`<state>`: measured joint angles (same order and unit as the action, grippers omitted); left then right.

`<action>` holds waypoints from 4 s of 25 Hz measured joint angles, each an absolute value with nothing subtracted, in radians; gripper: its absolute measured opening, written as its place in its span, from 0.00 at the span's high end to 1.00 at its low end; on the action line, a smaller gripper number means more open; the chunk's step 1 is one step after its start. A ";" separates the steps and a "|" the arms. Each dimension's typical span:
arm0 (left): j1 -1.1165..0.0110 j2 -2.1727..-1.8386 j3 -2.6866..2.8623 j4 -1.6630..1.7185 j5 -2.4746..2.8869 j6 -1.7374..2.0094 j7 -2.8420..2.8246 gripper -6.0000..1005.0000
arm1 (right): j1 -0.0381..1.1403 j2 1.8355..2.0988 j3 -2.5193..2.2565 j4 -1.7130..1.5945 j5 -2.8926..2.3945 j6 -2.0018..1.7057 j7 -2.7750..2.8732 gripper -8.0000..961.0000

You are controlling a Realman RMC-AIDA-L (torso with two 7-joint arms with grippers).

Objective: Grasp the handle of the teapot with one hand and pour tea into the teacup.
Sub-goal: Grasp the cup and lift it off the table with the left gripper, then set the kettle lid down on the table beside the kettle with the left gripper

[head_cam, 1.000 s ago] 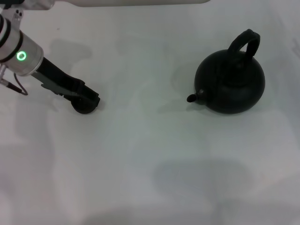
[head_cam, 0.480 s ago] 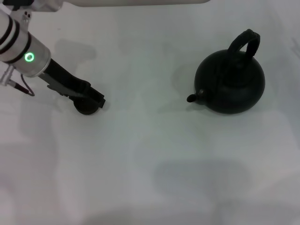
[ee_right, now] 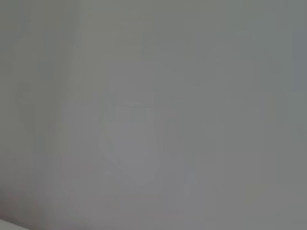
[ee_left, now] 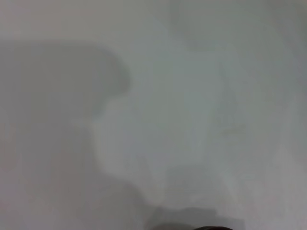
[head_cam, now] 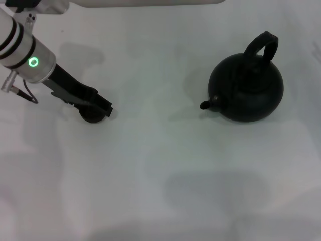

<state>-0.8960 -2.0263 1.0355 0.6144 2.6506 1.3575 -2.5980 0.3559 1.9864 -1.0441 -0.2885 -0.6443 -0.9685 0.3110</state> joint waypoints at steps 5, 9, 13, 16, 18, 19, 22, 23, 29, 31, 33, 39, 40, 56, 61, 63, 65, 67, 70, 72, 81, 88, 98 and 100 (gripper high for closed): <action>-0.905 -2.028 1.035 0.594 2.651 1.350 -2.600 0.13 | 0.353 1.987 -1.046 -0.288 -0.644 -0.993 0.311 0.08; -0.910 -2.028 1.050 0.580 2.652 1.340 -2.607 0.13 | 0.349 1.987 -1.046 -0.288 -0.644 -1.013 0.312 0.08; -0.914 -2.030 1.073 0.580 2.653 1.335 -2.621 0.19 | 0.342 1.989 -1.046 -0.295 -0.644 -1.018 0.312 0.08; -0.916 -2.031 1.074 0.580 2.653 1.335 -2.621 0.26 | 0.341 1.989 -1.045 -0.297 -0.644 -1.019 0.312 0.08; -0.916 -2.031 1.074 0.580 2.653 1.335 -2.621 0.26 | 0.340 1.990 -1.044 -0.297 -0.644 -1.019 0.312 0.08; -0.916 -2.031 1.075 0.580 2.653 1.334 -2.621 0.27 | 0.340 1.990 -1.043 -0.297 -0.644 -1.019 0.312 0.08; -0.917 -2.031 1.075 0.583 2.653 1.335 -2.625 0.28 | 0.340 1.990 -1.041 -0.298 -0.644 -1.019 0.312 0.08; -0.917 -2.031 1.075 0.585 2.653 1.335 -2.626 0.28 | 0.341 1.990 -1.040 -0.298 -0.644 -1.019 0.311 0.08; -0.932 -2.026 1.075 0.592 2.652 1.351 -2.628 0.30 | 0.343 1.990 -1.039 -0.298 -0.644 -1.017 0.311 0.08; -0.938 -2.026 1.075 0.606 2.652 1.363 -2.627 0.30 | 0.346 1.989 -1.038 -0.298 -0.644 -1.013 0.310 0.08; -0.939 -2.029 1.075 0.624 2.652 1.371 -2.623 0.30 | 0.348 1.990 -1.038 -0.297 -0.644 -1.011 0.309 0.08; -0.944 -2.038 1.075 0.661 2.646 1.381 -2.596 0.30 | 0.348 1.989 -1.040 -0.298 -0.644 -1.012 0.311 0.08; -0.945 -2.042 1.075 0.666 2.644 1.381 -2.587 0.30 | 0.348 1.989 -1.041 -0.298 -0.644 -1.014 0.312 0.08; -0.950 -2.067 1.075 0.722 2.588 1.374 -2.498 0.30 | 0.345 2.000 -1.050 -0.321 -0.644 -1.018 0.316 0.08; -0.965 -2.072 1.075 0.715 2.563 1.369 -2.471 0.30 | 0.349 2.001 -1.061 -0.321 -0.644 -1.019 0.316 0.08; -0.967 -2.072 1.081 0.711 2.535 1.367 -2.454 0.30 | 0.350 2.001 -1.064 -0.321 -0.644 -1.019 0.316 0.08; -0.967 -2.072 1.105 0.708 2.504 1.361 -2.439 0.30 | 0.350 2.002 -1.067 -0.321 -0.644 -1.019 0.316 0.08; -0.967 -2.073 1.164 0.706 2.465 1.357 -2.430 0.30 | 0.350 2.002 -1.071 -0.321 -0.644 -1.019 0.316 0.08; -0.969 -2.074 1.251 0.699 2.421 1.342 -2.428 0.30 | 0.350 2.002 -1.074 -0.321 -0.644 -1.019 0.316 0.08; -0.976 -2.074 1.296 0.686 2.400 1.334 -2.425 0.30 | 0.350 2.002 -1.074 -0.322 -0.644 -1.021 0.317 0.08; -0.996 -2.077 1.411 0.668 2.379 1.279 -2.398 0.30 | 0.351 2.002 -1.075 -0.322 -0.644 -1.039 0.320 0.08; -0.997 -2.079 1.497 0.654 2.346 1.209 -2.350 0.30 | 0.351 2.002 -1.086 -0.322 -0.644 -1.042 0.332 0.08; -1.000 -2.079 1.517 0.620 2.235 1.189 -2.253 0.30 | 0.350 2.003 -1.102 -0.337 -0.644 -1.045 0.356 0.08; -1.001 -2.078 1.526 0.600 2.205 1.189 -2.226 0.30 | 0.350 2.003 -1.102 -0.338 -0.644 -1.048 0.357 0.08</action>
